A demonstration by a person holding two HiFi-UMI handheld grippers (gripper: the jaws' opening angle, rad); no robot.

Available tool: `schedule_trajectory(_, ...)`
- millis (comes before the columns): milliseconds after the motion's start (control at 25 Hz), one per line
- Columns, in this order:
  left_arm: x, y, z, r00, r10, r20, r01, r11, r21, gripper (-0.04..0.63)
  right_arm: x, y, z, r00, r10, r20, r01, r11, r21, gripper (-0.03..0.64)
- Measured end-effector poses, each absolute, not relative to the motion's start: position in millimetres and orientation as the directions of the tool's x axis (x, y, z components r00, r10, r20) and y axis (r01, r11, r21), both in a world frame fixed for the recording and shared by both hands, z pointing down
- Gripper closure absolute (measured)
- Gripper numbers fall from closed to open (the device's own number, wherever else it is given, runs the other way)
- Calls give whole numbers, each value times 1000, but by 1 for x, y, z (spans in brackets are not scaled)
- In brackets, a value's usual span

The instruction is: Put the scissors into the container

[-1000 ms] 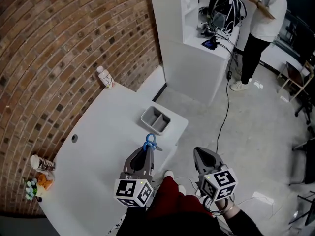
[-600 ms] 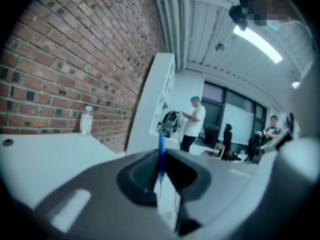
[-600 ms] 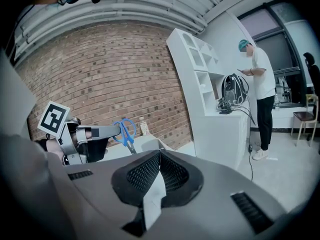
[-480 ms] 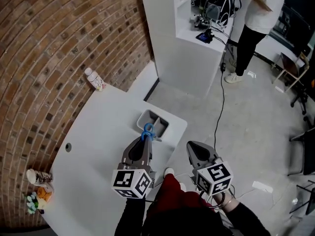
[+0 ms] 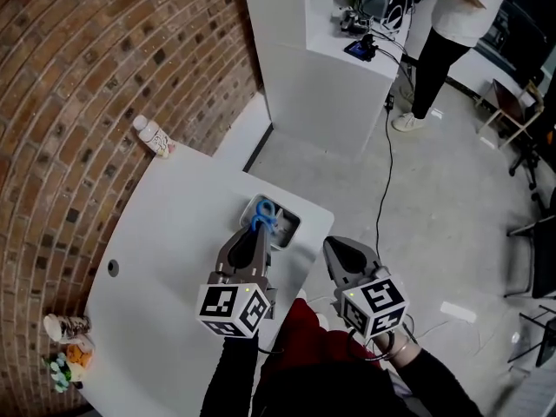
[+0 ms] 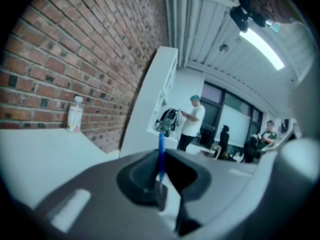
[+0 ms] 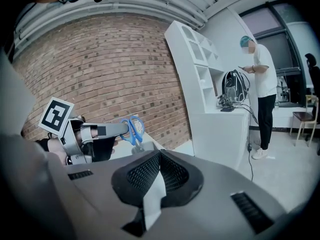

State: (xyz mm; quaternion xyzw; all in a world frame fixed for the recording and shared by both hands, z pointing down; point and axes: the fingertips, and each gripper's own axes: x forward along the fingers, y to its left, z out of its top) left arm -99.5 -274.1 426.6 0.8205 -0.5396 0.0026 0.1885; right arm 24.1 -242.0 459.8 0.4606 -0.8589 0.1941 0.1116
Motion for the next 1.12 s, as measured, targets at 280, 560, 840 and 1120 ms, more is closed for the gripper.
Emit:
schedule_trajectory(280,-94,-287,448,442,-862,250,-873,-349,341,568,25,-251,472,-543,-738,402,-840,487,-241,608)
schedule_trajectory(560,-94,-294,464,456,-845,280,-863,-343,371,568,21,-257,481,-540,-725,428,-841,481,-247,608)
schedule_trajectory(840,-95,-298,477,459,-833,308,-857,-324,401,567,21,-260,488,-538,-716,445,-842,478,-250,608)
schedule_trajectory(1120,-102,-303,482,451,-836,314,-857,-307,413,563,18,-260,493,-537,-709,457,-843,476,-252,607)
